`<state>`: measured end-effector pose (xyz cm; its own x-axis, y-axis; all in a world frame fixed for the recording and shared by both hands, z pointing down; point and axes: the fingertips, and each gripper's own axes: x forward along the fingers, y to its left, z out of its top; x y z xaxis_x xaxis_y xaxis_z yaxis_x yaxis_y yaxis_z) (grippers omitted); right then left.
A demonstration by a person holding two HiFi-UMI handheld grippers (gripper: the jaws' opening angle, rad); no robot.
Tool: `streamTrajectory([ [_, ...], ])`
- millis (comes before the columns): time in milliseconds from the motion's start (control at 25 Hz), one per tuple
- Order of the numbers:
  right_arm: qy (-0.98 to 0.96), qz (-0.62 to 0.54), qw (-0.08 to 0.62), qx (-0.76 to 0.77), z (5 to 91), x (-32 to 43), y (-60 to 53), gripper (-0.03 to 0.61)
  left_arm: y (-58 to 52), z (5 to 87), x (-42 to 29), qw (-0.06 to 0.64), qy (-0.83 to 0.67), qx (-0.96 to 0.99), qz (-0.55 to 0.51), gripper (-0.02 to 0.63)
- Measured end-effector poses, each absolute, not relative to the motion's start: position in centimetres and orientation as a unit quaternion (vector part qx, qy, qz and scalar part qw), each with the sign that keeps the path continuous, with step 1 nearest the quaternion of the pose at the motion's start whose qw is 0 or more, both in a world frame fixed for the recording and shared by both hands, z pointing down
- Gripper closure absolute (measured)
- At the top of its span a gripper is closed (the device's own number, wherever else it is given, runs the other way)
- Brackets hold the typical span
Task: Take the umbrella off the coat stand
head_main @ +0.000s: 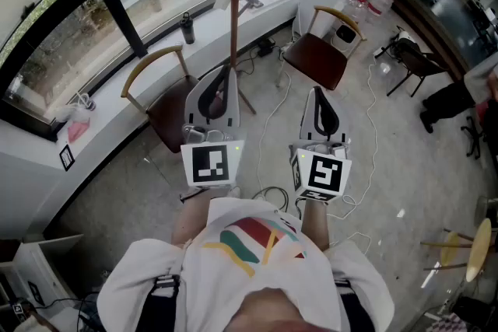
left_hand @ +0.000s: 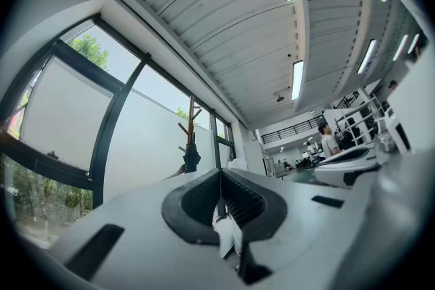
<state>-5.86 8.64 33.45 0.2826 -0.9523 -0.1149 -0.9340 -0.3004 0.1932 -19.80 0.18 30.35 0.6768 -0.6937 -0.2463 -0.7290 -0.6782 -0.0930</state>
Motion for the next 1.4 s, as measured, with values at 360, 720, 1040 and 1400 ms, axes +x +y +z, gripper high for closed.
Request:
streamTrajectory([
  [360, -0.611, -0.086, 0.034, 0.786, 34.5, -5.3, 8.7, 0.580, 0.9, 31.2, -19.2, 0.086, 0.401, -0.908, 0.080, 0.606],
  [720, -0.639, -0.063, 0.014, 0.766, 35.5, -4.7, 9.0, 0.580, 1.8, 30.9, -18.5, 0.083, 0.420, -0.899, 0.092, 0.606],
  [1040, -0.669, -0.068, 0.022, 0.740, 36.0, -3.8, 9.5, 0.578, 2.8, 30.4, -18.0, 0.086, 0.447, -0.885, 0.100, 0.606],
  [1400, -0.696, -0.053, 0.026, 0.716, 37.6, -3.6, 8.5, 0.578, 1.8, 31.7, -17.4, 0.081, 0.470, -0.875, 0.087, 0.606],
])
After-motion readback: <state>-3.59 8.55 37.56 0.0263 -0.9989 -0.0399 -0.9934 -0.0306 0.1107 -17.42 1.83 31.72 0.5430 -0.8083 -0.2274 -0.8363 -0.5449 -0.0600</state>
